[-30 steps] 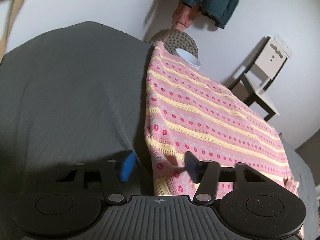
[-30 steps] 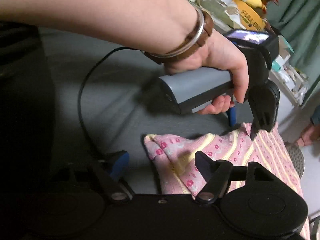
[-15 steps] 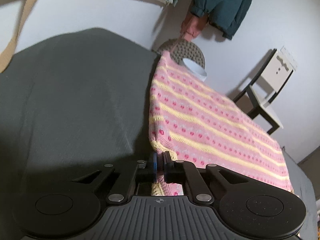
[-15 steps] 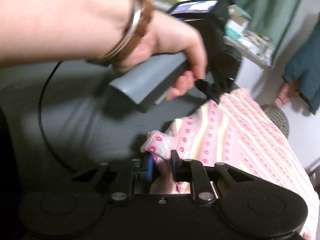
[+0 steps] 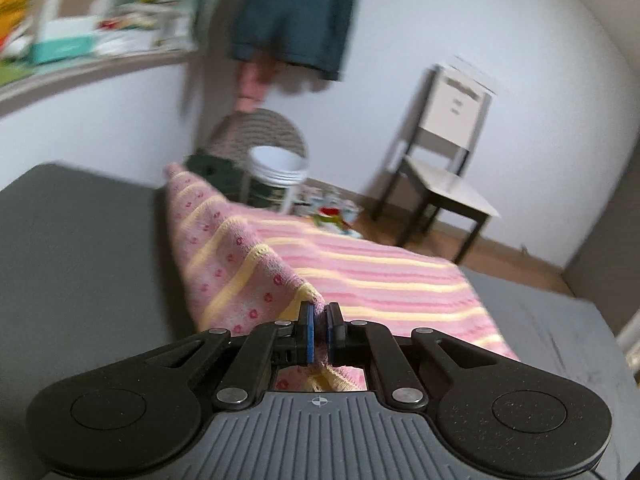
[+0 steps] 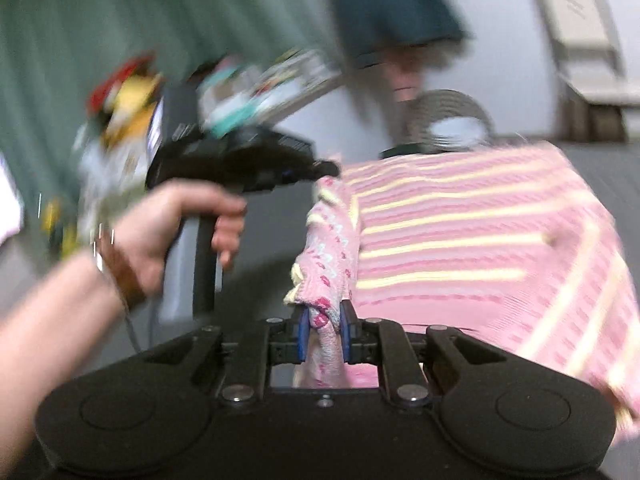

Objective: Fold clothes
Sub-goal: 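Grasp the sweater end with the left tool while the right tool grasps beside it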

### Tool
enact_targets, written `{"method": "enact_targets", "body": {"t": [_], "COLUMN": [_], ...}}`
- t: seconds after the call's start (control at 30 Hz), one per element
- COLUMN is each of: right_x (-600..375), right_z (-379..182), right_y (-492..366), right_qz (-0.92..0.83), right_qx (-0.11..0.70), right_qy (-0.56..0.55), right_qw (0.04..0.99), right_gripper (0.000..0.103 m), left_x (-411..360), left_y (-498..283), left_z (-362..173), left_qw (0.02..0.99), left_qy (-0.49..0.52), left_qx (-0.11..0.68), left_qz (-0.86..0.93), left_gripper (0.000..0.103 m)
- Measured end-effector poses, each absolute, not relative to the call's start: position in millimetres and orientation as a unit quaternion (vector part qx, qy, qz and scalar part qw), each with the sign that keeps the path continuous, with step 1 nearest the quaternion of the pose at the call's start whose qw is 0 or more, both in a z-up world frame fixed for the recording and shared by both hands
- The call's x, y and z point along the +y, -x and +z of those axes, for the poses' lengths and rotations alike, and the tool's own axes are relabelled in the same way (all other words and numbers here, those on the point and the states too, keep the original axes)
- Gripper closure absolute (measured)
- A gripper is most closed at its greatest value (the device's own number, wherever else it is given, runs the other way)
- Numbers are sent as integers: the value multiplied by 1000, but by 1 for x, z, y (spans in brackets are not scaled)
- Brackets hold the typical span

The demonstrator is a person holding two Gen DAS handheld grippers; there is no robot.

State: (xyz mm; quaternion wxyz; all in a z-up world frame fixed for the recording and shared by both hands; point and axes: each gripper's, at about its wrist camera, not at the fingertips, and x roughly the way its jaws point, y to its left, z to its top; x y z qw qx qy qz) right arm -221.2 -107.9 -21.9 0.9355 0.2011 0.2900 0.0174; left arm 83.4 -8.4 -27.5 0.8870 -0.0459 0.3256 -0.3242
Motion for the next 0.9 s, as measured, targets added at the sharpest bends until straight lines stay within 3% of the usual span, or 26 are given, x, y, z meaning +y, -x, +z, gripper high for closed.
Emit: {"method": "enact_targets", "body": {"t": [0.4,0.73,0.9], "right_x": [-235,-259,-269], "right_z": [-70,-55,-61], "right_y": [286,297,282], "right_qz": [-102,-136,-136], "right_qx": [245,297,329], "right_qy": [-444,-375,-357], "right_qw": [856,868,863], "right_gripper": [87,87,87], "left_x": [-197,-255,-287], "left_y": [-44,-1,17], "left_z": [-59,-41,-56], "left_qw": [855,835,821], "left_qy": [-45,-105,-162], "left_qx": [376,356,361], "left_qz": [-355,-406,-412], "left_gripper": [98,98,98]}}
